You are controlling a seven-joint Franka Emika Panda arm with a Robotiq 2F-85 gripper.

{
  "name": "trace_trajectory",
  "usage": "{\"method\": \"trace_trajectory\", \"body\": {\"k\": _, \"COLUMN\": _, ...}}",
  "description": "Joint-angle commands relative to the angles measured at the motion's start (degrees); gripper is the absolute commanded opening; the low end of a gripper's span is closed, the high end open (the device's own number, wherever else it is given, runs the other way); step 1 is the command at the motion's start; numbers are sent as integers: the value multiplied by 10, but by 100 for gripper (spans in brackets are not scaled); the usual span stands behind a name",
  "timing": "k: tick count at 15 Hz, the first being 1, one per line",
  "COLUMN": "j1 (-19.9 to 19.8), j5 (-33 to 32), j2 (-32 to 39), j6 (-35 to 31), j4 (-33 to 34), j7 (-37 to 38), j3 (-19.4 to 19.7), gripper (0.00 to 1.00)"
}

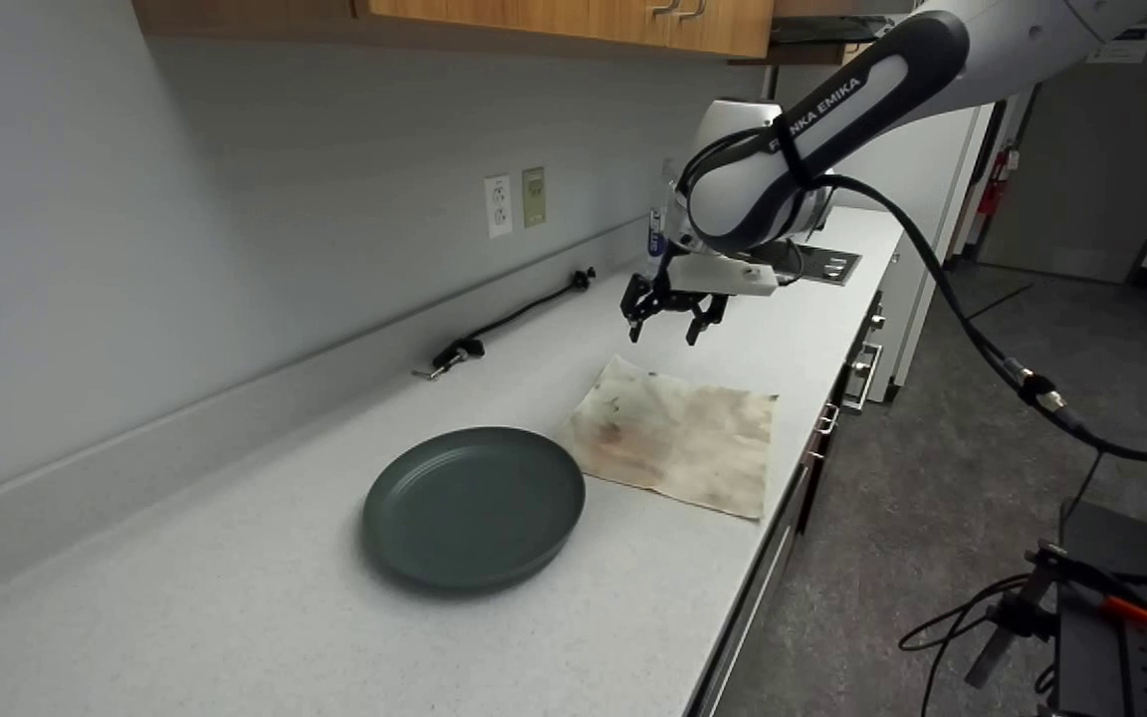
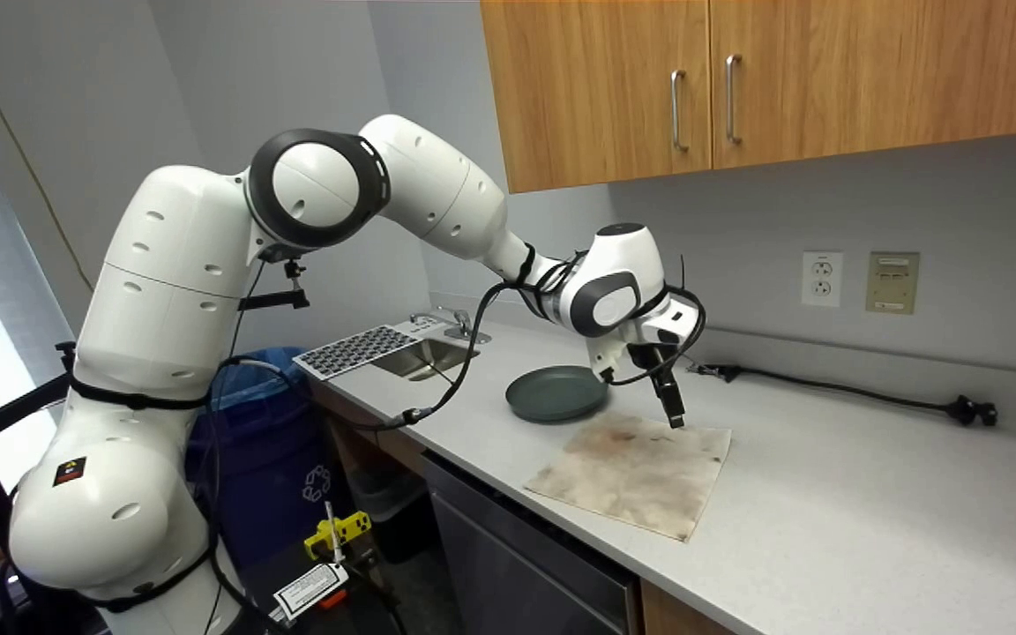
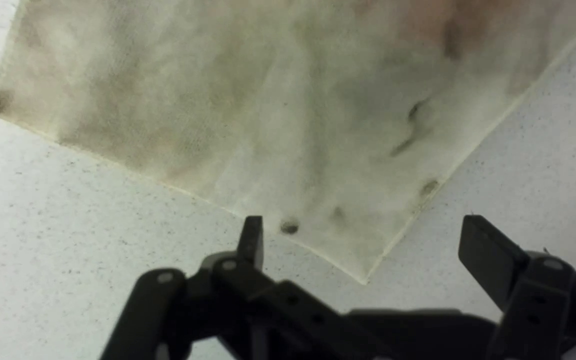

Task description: Fold the top right corner over the bottom left corner then fold the bottom right corner over the top left corner

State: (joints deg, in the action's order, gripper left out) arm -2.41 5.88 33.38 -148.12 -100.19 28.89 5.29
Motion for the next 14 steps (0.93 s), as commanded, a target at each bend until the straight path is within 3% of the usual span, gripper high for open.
{"method": "trace_trajectory", "body": {"k": 1, "j1": 15, "j5": 34, "j2": 73, "j6": -10, "j4": 92, "j7": 52, "j3": 17, "gripper": 100}}
{"method": "trace_trajectory", "body": {"k": 14, "j1": 21, "j5": 31, "j2": 259, "j6": 12, "j4": 321, "j7": 253, "j3": 54, "gripper": 100}}
